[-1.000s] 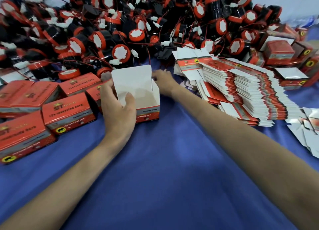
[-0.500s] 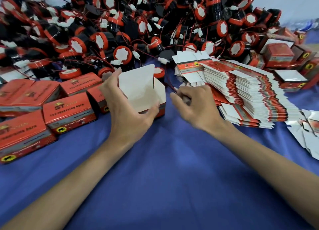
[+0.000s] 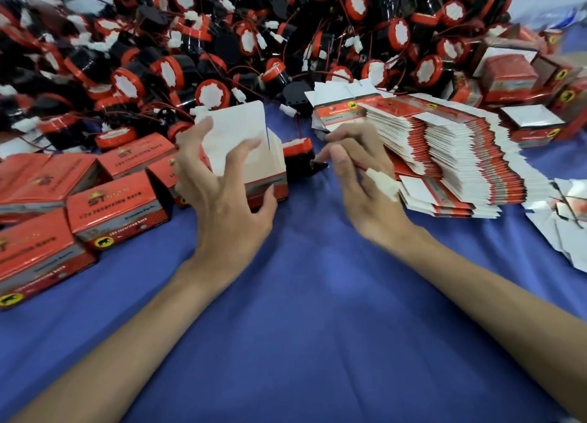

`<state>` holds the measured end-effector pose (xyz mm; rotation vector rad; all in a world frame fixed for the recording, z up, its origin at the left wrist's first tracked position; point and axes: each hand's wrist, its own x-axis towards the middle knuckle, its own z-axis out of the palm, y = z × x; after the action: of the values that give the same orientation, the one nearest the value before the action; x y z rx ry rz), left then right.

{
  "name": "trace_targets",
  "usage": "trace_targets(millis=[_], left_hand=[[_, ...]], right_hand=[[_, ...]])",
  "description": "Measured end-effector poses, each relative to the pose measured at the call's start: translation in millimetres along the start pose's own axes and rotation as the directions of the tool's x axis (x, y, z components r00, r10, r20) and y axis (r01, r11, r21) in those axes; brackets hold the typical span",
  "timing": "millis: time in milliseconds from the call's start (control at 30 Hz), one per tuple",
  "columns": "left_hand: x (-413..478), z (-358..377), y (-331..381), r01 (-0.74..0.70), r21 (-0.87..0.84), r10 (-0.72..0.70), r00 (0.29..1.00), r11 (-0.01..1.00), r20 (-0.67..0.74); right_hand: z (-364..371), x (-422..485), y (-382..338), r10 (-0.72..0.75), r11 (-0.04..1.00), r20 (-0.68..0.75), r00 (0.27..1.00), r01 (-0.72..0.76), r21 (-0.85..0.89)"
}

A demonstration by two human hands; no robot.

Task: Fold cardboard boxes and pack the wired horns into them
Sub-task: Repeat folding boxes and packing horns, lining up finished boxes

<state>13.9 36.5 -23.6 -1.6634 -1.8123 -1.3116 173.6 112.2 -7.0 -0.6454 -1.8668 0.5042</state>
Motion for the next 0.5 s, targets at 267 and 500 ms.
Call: trace_targets(millis=[267, 500], left_hand=[[-1, 0, 1, -0.049, 0.029, 0.043, 0.985, 0.998, 0.165], [0, -6, 3, -0.288, -0.108, 0.29, 0.957, 0.952, 0.005]], right_hand=[[3, 8, 9, 0.405, 0.914, -0.083, 0.911, -0.404, 0.029], [5, 6, 7, 0.671, 0.654, 0.333, 0.663, -0.74, 0.155]])
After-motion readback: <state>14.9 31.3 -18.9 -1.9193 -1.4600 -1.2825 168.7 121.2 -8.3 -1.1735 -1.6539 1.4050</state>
